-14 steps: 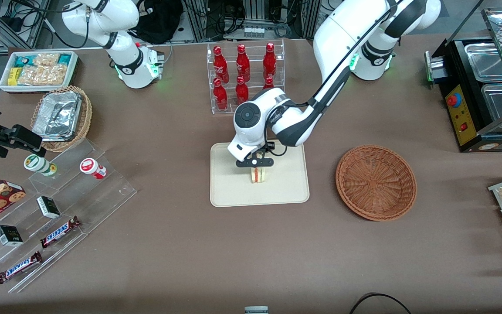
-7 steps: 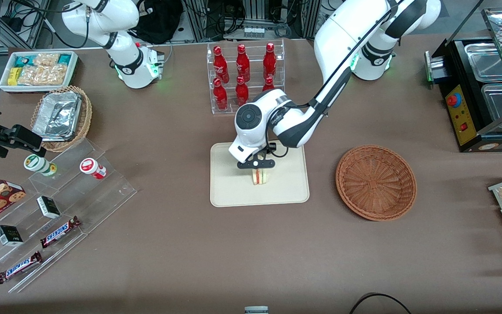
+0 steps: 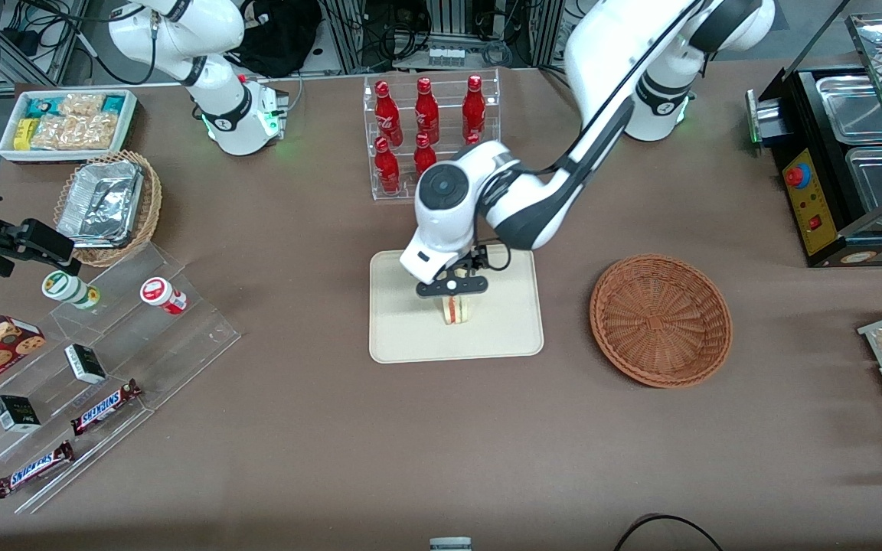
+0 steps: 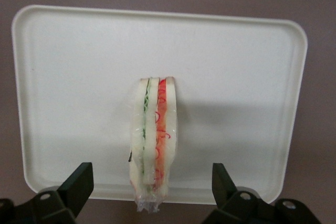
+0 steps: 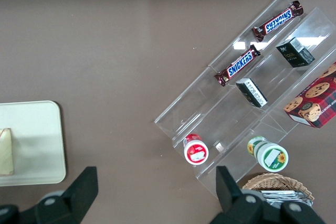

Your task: Place sandwich from basket to tray

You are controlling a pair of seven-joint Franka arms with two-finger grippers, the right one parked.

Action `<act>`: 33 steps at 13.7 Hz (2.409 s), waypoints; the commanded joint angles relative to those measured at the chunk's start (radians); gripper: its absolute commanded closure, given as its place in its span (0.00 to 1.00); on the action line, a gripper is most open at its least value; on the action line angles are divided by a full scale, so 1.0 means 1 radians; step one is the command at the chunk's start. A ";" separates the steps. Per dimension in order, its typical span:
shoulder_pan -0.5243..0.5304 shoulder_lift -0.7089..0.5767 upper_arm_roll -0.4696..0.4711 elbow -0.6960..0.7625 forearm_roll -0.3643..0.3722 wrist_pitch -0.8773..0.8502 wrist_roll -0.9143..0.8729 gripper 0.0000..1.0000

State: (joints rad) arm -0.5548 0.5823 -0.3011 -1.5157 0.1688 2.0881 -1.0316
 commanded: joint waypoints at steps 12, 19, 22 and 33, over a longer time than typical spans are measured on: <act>0.383 -0.547 0.000 -0.095 -0.124 -0.479 0.077 0.00; 0.611 -0.653 0.004 -0.090 -0.126 -0.704 0.554 0.00; 0.665 -0.653 0.005 -0.090 -0.126 -0.723 0.677 0.00; 0.619 -0.634 0.215 -0.008 -0.187 -0.734 0.861 0.00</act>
State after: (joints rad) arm 0.0992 -0.0517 -0.1181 -1.5559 -0.0044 1.3746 -0.1857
